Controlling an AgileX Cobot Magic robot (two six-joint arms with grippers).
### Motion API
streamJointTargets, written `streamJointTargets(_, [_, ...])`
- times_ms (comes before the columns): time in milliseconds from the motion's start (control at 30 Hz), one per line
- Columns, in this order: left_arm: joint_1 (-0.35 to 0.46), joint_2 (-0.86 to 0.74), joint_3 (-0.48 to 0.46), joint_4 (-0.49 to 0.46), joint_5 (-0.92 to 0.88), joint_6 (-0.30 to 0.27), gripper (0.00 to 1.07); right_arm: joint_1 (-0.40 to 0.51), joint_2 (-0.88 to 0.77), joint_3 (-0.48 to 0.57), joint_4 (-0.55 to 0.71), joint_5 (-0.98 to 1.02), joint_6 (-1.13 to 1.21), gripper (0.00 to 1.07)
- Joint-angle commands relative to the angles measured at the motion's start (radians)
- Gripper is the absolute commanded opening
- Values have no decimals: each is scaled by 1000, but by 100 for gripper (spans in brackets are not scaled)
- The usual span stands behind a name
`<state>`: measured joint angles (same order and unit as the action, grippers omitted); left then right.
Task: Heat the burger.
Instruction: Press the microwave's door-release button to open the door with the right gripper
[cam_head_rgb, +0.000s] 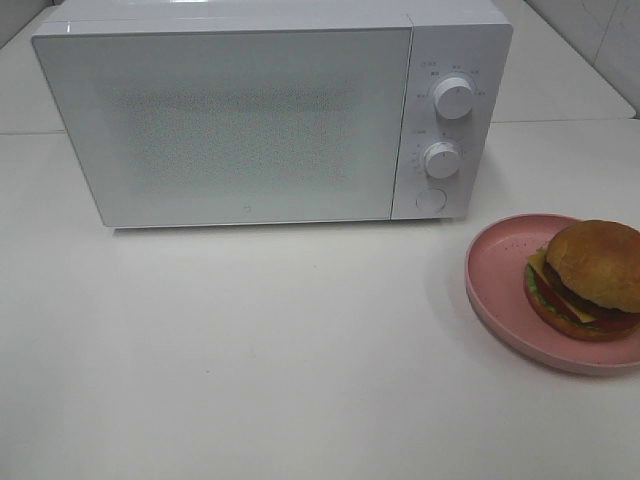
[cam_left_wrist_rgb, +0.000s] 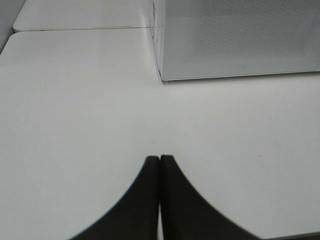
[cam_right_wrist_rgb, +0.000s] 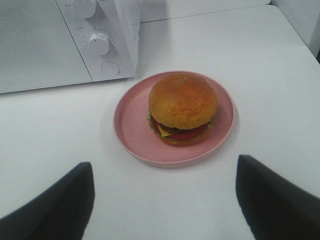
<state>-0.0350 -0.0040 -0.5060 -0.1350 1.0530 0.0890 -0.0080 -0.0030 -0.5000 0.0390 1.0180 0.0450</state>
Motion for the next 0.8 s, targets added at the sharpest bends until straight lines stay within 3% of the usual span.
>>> streamJointTargets(33, [4,-20,2,-3,-11,-5,0,-4,-28,3,0,-15,-10,73])
streamJointTargets(800, [4,-20,2,-3,-11,-5,0,-4,-28,3,0,-15,-10,73])
